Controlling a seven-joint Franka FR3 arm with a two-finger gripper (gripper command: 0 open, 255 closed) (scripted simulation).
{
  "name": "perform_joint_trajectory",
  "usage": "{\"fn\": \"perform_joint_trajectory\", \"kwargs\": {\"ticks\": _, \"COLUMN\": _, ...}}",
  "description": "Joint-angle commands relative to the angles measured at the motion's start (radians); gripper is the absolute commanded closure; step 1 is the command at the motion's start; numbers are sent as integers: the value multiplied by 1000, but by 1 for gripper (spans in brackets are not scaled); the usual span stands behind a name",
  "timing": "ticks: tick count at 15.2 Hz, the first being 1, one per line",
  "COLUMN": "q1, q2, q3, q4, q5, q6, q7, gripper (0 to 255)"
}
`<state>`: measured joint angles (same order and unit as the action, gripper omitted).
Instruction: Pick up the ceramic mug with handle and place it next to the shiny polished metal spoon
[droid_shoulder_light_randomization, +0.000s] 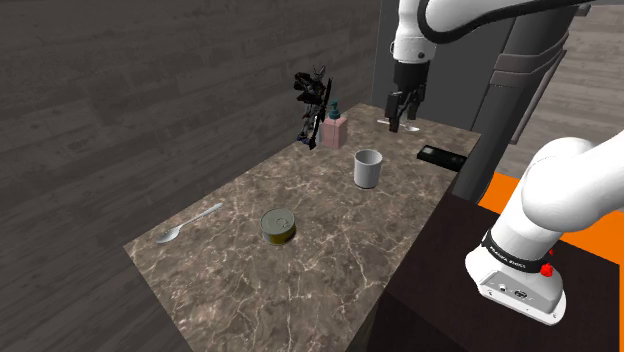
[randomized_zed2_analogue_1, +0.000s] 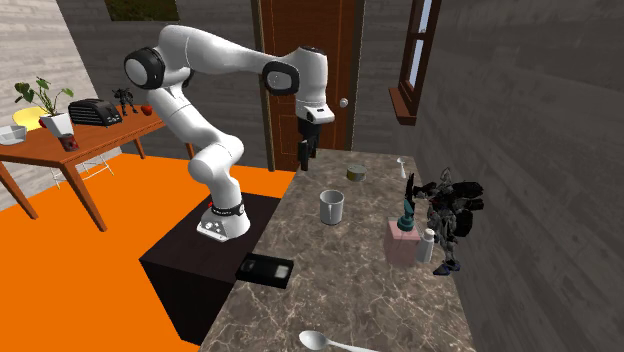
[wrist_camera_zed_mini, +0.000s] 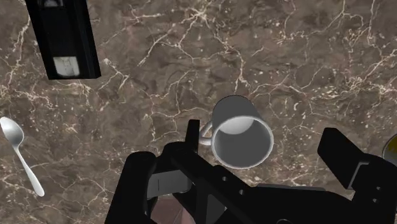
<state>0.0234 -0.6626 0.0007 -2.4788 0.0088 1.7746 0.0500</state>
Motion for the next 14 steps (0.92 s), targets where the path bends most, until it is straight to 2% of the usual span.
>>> {"fn": "perform_joint_trajectory", "kwargs": {"ticks": 1, "q1": 6, "q2": 50, "q3": 24, "q4": -17, "q5": 2, "q6": 73, "q7": 27, "gripper": 0}}
{"fn": "perform_joint_trajectory", "kwargs": {"ticks": 10, "q1": 20, "q2": 335, "q3": 129, "q4": -30, "q5": -29, "q6": 381, "q7": 171, "gripper": 0}}
{"fn": "perform_joint_trajectory", "kwargs": {"ticks": 14, "q1": 18, "q2": 387, "q3": 137, "q4": -48, "q5": -41, "q6": 450, "q7": 189, "gripper": 0}}
